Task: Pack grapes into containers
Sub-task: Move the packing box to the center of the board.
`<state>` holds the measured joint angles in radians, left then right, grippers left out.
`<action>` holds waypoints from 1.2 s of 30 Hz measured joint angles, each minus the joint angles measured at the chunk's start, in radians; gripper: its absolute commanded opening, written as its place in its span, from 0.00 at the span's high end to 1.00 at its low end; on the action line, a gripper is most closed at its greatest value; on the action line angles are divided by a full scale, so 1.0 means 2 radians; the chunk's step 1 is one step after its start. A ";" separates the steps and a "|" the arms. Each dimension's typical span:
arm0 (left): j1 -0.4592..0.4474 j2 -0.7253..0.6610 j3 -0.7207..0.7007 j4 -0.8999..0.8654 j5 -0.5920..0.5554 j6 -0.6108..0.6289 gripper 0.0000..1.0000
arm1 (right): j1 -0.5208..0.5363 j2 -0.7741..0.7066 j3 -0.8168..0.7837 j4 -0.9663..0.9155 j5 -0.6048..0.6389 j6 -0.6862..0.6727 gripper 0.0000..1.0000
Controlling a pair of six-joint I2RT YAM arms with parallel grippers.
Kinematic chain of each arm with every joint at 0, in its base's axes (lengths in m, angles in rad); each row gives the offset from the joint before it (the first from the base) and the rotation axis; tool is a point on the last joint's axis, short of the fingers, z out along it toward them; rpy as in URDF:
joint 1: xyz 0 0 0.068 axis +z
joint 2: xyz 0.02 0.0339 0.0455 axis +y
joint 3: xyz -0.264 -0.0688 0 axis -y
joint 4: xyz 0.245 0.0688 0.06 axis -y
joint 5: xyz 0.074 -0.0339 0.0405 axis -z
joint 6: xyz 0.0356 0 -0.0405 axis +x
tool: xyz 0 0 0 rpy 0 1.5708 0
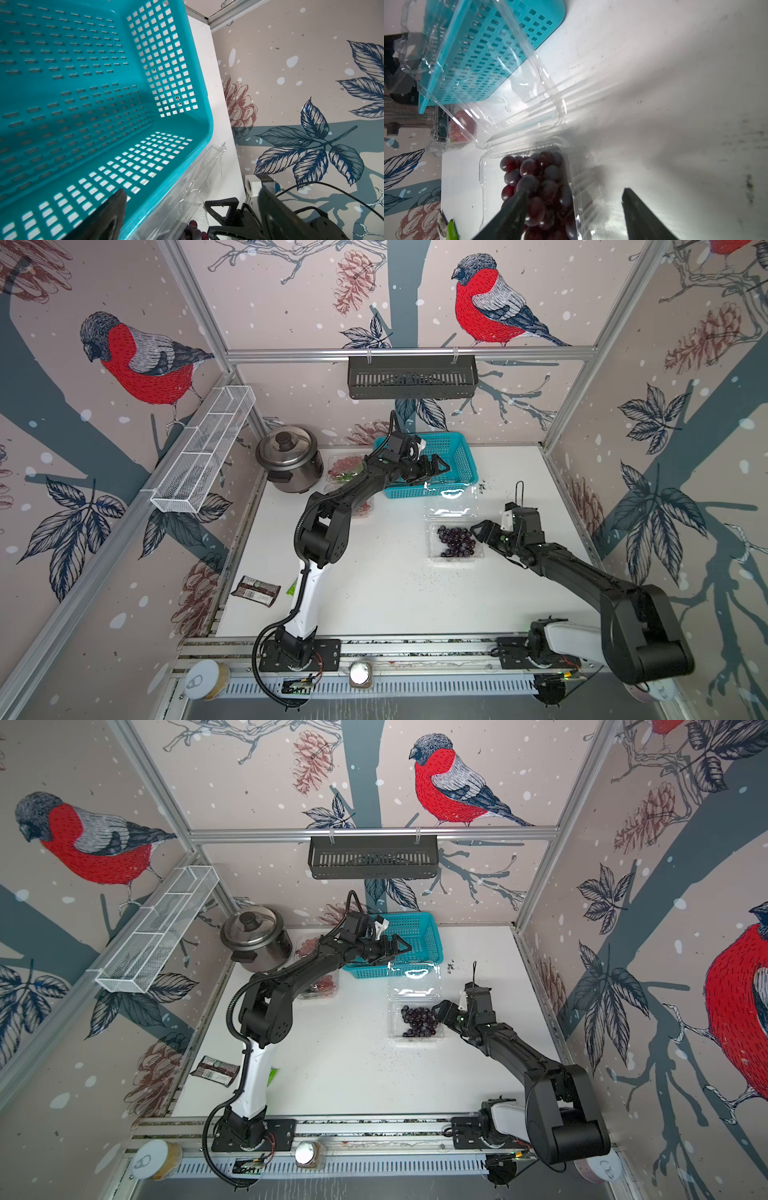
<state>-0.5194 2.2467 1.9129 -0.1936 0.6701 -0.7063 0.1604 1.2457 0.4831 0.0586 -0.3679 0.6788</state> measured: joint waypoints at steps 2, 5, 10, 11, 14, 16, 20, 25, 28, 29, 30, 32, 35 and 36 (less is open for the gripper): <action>0.000 0.006 0.005 -0.002 0.006 0.002 0.03 | -0.002 -0.006 -0.004 -0.002 0.000 0.000 0.47; 0.000 0.010 0.009 -0.010 0.011 0.003 0.03 | -0.003 -0.001 -0.006 -0.005 0.000 -0.002 0.55; -0.003 0.010 0.010 -0.010 0.020 0.004 0.03 | -0.003 0.029 -0.006 -0.005 -0.002 -0.012 0.68; -0.005 0.010 0.010 -0.010 0.022 0.004 0.03 | -0.002 0.032 -0.006 -0.003 -0.002 -0.012 0.71; -0.008 0.010 0.010 -0.010 0.031 0.006 0.03 | -0.002 0.038 -0.005 -0.002 -0.002 -0.014 0.77; -0.010 0.010 0.011 -0.010 0.035 0.009 0.03 | -0.001 0.043 -0.002 -0.002 0.002 -0.016 0.80; -0.010 0.010 0.011 -0.010 0.042 0.015 0.03 | 0.004 0.052 0.012 -0.001 0.008 -0.026 0.85; -0.010 0.006 0.011 -0.010 0.048 0.025 0.03 | 0.008 0.075 0.033 0.005 0.020 -0.041 0.87; -0.010 -0.001 0.009 -0.010 0.057 0.025 0.03 | 0.010 0.094 0.053 0.011 0.022 -0.053 0.87; -0.010 -0.004 0.007 -0.010 0.058 0.025 0.03 | 0.014 0.102 0.061 0.015 0.023 -0.054 0.87; -0.010 -0.008 0.004 -0.010 0.058 0.025 0.03 | 0.016 0.107 0.068 0.017 0.024 -0.055 0.86; -0.009 -0.016 -0.002 -0.010 0.059 0.026 0.03 | 0.025 0.116 0.080 0.019 0.026 -0.063 0.84; -0.005 -0.022 -0.010 -0.010 0.060 0.030 0.03 | 0.038 0.132 0.096 0.027 0.028 -0.068 0.82; -0.003 -0.024 -0.014 -0.010 0.060 0.030 0.03 | 0.043 0.138 0.102 0.028 0.028 -0.071 0.78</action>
<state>-0.5262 2.1986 1.8847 -0.2138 0.7895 -0.6460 0.2470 1.5211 0.6872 0.1150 -0.3122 0.5373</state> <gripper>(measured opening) 0.972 0.175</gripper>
